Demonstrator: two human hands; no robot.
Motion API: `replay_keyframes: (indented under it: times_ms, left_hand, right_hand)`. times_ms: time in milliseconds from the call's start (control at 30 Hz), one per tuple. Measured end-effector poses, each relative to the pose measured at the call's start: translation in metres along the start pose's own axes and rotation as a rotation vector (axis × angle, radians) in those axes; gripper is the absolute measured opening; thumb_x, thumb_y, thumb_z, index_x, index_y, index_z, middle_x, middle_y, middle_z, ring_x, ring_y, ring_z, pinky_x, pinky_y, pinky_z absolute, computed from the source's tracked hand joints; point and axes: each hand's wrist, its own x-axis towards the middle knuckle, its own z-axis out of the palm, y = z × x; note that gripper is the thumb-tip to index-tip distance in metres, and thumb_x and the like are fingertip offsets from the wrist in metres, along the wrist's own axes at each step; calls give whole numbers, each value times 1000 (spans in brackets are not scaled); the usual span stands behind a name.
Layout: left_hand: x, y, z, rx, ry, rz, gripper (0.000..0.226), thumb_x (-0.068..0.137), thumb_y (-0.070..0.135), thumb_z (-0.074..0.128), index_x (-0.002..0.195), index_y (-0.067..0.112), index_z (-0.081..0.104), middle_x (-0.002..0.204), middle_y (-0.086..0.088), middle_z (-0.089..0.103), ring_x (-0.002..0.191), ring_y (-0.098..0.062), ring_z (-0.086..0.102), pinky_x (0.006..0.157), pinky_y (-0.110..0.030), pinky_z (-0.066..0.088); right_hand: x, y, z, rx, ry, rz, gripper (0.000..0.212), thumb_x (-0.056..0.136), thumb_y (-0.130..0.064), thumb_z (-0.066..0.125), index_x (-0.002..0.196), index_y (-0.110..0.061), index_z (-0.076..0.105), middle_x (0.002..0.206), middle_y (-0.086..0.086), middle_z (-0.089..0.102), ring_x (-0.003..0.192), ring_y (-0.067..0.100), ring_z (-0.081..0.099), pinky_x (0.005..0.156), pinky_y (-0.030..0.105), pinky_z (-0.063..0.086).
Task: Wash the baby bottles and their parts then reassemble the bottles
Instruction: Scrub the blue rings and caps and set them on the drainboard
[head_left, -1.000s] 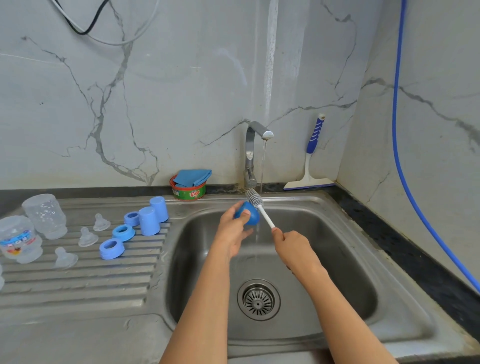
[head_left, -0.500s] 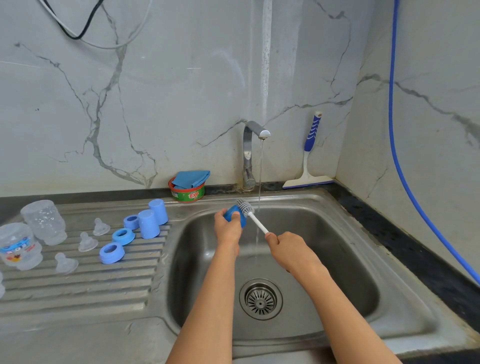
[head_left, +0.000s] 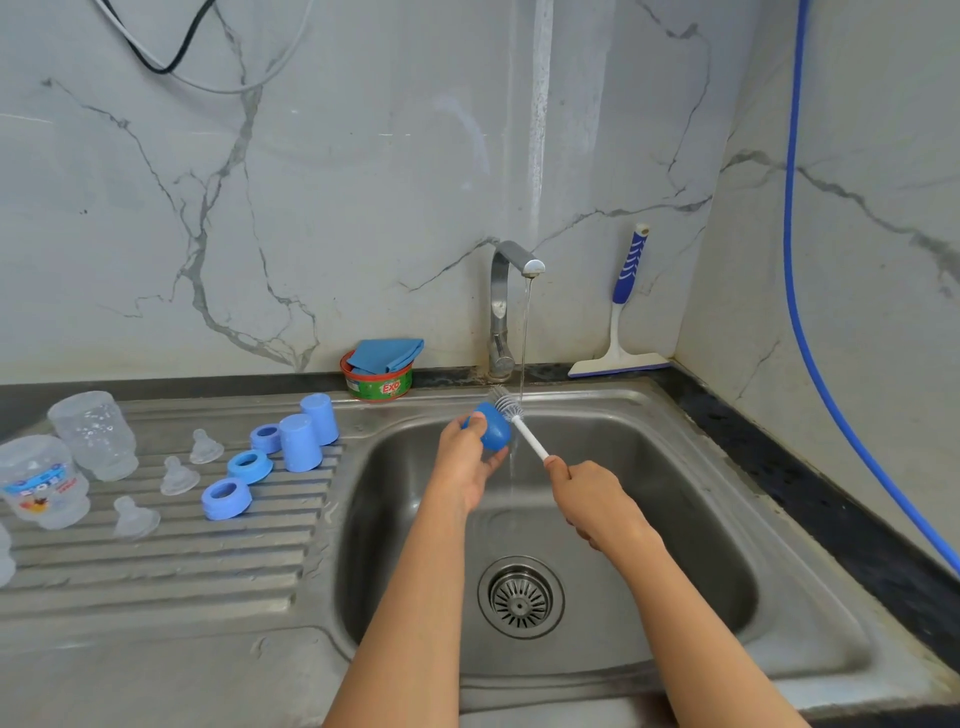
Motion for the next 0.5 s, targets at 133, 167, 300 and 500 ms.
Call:
replay_keyframes:
  times_ms: [133,167,300,500]
  left_hand:
    - [8,0,-3,-92,147,-2,40,103,23,39,138,5,34,133,-19,47,107,-27,53,82,-33,48]
    - [8,0,-5,-113,164,-9,41,104,24,38,139,4,33,134,-20,45,108,-27,52,84,-34,48]
    - [6,-4,-5,-91,148,-10,42,100,33,48,126,1,41,112,-13,50,102,-23,55,95,-34,50]
    - [1,-3,-2,-89,5,-43,30,97,28,54,116,5,48,109,-12,58,95,-19,62,86,-31,54]
  right_hand:
    - [-8,-4,-1,12,-57,-4,47,101,-42,30,67,-14,47,64,3,47,49,14,39,44,23,30]
    - [-9,-5,-2,1,-62,-4,47,101,-42,30,67,-14,47,65,3,48,49,14,39,44,23,31]
    - [-11,-8,0,-37,-69,-8,46,100,-43,30,67,-15,47,66,1,47,50,13,39,45,23,31]
    - [-6,-8,1,10,6,-1,46,100,-44,28,87,-8,54,65,0,45,52,12,37,48,23,31]
